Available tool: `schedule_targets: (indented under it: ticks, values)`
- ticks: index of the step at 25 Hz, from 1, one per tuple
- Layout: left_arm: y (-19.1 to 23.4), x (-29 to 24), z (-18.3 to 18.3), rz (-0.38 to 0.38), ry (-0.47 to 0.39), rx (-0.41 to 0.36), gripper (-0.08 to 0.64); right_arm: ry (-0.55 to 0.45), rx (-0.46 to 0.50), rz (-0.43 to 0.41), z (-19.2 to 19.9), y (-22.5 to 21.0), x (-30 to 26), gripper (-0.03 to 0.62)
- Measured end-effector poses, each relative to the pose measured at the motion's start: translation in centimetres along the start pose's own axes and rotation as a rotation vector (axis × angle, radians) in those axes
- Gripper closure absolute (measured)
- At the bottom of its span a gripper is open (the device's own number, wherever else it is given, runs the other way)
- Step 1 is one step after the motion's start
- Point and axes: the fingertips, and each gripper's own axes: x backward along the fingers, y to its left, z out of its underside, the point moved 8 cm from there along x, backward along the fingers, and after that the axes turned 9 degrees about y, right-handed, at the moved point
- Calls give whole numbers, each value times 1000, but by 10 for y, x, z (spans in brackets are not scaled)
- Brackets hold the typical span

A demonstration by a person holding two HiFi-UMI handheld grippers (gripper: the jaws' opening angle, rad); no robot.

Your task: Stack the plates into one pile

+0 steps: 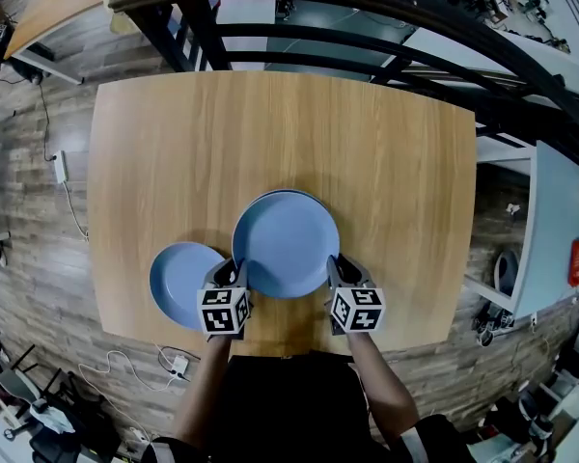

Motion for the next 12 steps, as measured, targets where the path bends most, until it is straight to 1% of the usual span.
schedule_targets:
  ticks: [12]
  values:
    - [-1, -9, 2, -24, 22, 11, 476, 26, 30, 1, 0, -5, -9, 508]
